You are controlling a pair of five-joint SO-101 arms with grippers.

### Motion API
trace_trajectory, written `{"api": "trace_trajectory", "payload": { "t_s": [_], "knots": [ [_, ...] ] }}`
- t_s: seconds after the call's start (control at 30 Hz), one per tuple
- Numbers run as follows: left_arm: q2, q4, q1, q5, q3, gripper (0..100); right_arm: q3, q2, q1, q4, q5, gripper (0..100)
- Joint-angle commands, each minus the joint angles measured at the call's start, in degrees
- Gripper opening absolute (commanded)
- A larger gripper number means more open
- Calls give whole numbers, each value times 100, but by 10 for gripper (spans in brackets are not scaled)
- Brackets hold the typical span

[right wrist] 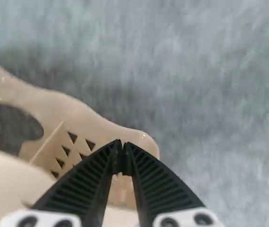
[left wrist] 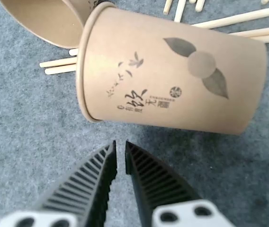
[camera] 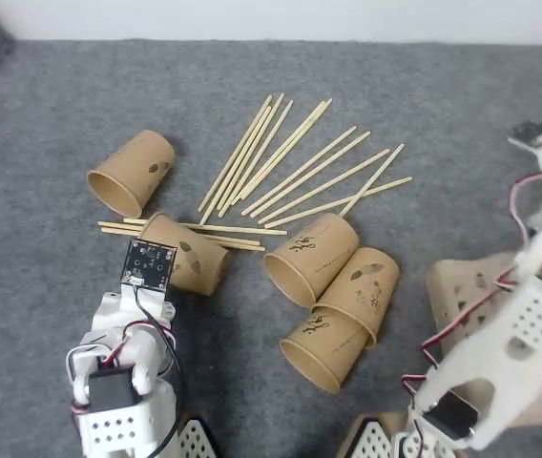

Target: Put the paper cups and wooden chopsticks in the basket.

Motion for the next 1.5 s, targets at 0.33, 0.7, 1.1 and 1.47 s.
{"api": "trace_trajectory", "payload": {
  "t_s": [0.33,0.7,1.1,1.47],
  "knots": [
    [-88,-9,-26,-35,-22,36,316,-1437,2097,251,3015,7],
    [-88,-9,-26,-35,-22,36,2462,-3196,2800,233,4721,8],
    [-88,-9,-35,-35,-22,36,4378,-4057,1420,-1666,2365,9],
    [-88,-9,-35,-35,-22,36,4668,-4075,1692,-1640,2347,222]
  ]
}}
